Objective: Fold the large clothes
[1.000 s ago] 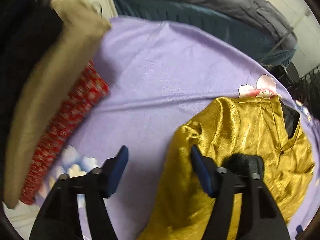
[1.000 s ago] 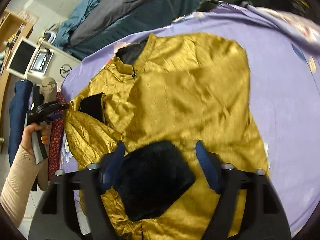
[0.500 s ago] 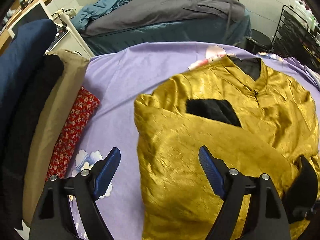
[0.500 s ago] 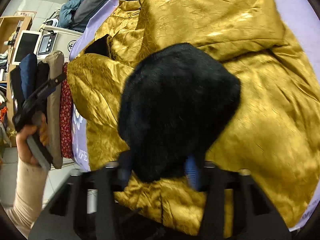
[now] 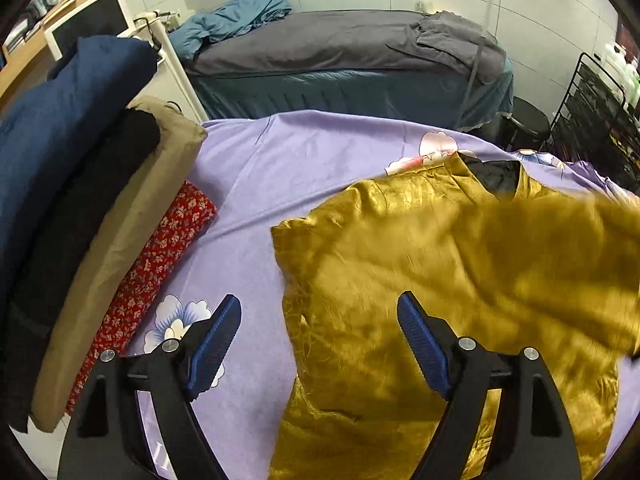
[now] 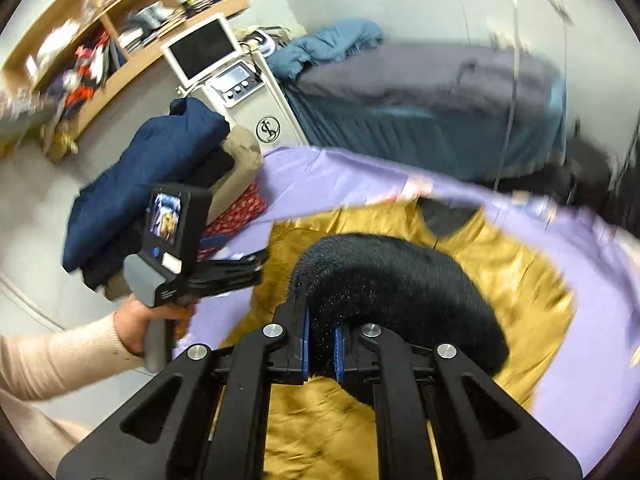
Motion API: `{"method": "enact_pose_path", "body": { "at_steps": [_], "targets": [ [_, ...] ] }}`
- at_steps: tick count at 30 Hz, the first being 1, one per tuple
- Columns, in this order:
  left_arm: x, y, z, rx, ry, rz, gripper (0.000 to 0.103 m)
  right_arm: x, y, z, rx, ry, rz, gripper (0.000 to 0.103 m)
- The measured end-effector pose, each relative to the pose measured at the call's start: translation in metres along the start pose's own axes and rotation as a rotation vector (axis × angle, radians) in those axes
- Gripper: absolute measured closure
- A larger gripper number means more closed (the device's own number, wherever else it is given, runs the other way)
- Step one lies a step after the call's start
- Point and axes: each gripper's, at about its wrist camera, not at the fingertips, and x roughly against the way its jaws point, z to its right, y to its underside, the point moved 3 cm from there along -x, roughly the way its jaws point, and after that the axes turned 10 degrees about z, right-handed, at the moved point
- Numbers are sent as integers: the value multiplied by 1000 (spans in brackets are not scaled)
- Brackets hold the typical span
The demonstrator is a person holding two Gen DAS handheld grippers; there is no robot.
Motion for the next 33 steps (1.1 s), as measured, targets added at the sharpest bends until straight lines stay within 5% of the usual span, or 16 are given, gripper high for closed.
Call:
{"method": "enact_pose_path", "body": {
  "at_steps": [4,11,17,19,23,28,33],
  "targets": [
    [-15,11,9,-8,12,-49,25,-43,29,52,59,174,-165,94],
    [-35,35,39,-80,47,-132,25,-104,120,156,-225,261,-372,94],
    [-39,40,59,-173,48,-146,25,-116,141,178,-332,248,-377,90],
    [-38,40,63,-188,43,-147,25,-119,146,177,-316,267,-377,80],
    [-34,41,66,-198,38,-156,24,-117,153,184,-366,336,-367,39],
    [-28,44,64,-197,28,-160,22,-94,153,185,-446,365,-282,36],
    [-21,48,64,-191,22,-161,22,-63,157,170,-389,395,-235,24]
  ]
}}
